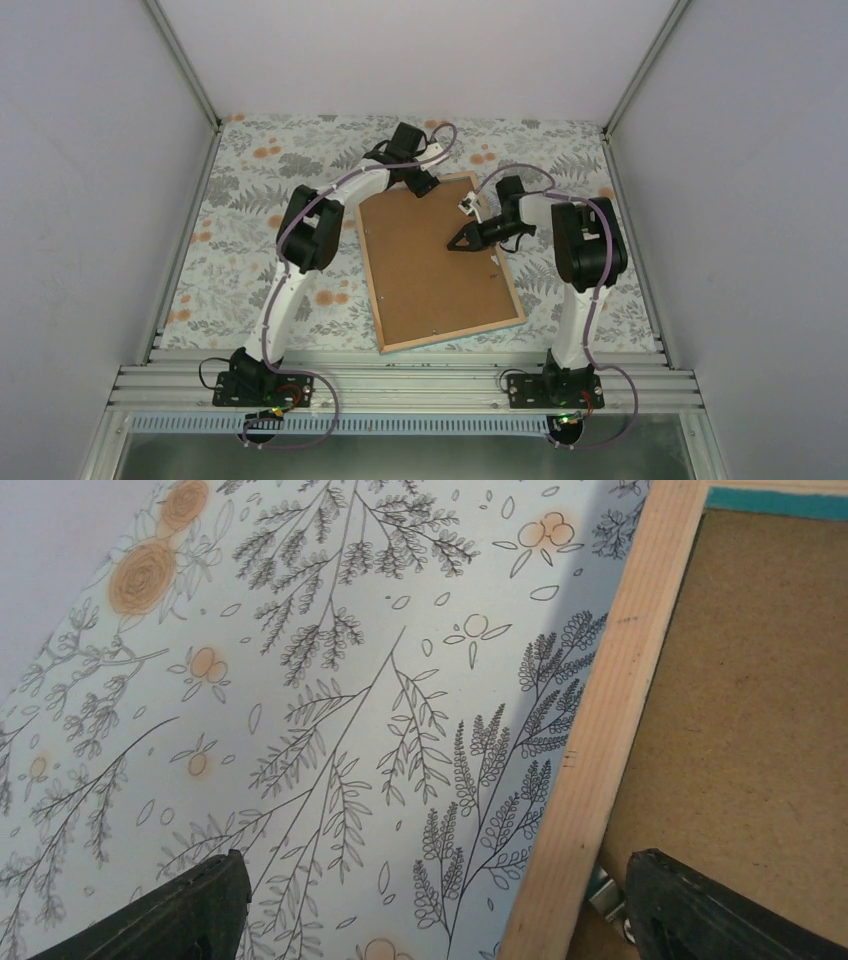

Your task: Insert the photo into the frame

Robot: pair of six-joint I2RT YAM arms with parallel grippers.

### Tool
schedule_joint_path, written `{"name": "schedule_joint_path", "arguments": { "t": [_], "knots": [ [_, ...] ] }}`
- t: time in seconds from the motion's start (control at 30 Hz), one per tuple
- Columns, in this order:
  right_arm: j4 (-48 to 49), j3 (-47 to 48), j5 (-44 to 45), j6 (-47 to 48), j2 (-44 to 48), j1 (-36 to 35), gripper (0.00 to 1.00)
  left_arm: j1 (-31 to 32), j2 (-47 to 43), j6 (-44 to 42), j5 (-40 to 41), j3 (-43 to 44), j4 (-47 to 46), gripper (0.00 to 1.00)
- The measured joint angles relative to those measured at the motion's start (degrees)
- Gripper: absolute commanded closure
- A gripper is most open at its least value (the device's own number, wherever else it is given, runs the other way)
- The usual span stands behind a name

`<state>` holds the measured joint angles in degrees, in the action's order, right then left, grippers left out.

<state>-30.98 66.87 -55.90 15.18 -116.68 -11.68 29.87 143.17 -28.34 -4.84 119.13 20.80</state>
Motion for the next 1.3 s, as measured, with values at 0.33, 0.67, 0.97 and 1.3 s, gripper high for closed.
{"name": "schedule_joint_path", "arguments": {
  "t": [0.33, 0.67, 0.97, 1.3],
  "knots": [
    [-5.7, 8.0, 3.3, 1.9, 5.8, 0.6, 0.39, -0.2, -6.1, 0.8, -0.8, 0.5, 3.9, 0.00],
    [-8.7, 8.3, 17.5, 4.2, 14.1, 5.1, 0.10, 2.1, -22.1, 0.4, -2.4, -18.5, 1.9, 0.00],
    [-6.1, 6.2, 29.9, 3.6, 14.8, 5.7, 0.03, 10.6, -25.2, -1.4, -4.9, -33.9, 2.0, 0.15],
    [0.0, 6.6, 35.8, 1.4, 7.3, 4.2, 0.05, 9.6, -24.9, -2.1, -8.4, -35.9, 1.6, 0.29]
  ]
}}
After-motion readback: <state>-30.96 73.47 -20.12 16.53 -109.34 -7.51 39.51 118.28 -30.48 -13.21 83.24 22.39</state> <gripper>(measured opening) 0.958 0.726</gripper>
